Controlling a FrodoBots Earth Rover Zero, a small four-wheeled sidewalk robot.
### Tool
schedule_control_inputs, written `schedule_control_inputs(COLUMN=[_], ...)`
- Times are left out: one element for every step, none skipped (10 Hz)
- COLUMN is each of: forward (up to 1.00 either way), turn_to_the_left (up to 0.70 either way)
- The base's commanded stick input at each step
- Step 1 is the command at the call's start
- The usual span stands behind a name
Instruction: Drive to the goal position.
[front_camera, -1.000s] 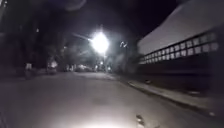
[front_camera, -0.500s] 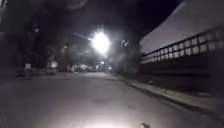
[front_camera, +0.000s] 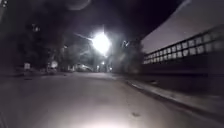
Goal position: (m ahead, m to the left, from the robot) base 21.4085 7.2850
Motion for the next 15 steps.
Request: schedule_control_inputs(forward=[0.5,0.5,0.5,0.5,0.5,0.5,0.5,0.5,0.5,0.5,0.5,0.5,0.5,0.5,0.5], turn_to_the_left=[0.0,0.0,0.0,0.0,0.0,0.0,0.0,0.0,0.0,0.0,0.0,0.0,0.0,0.0,0.0])
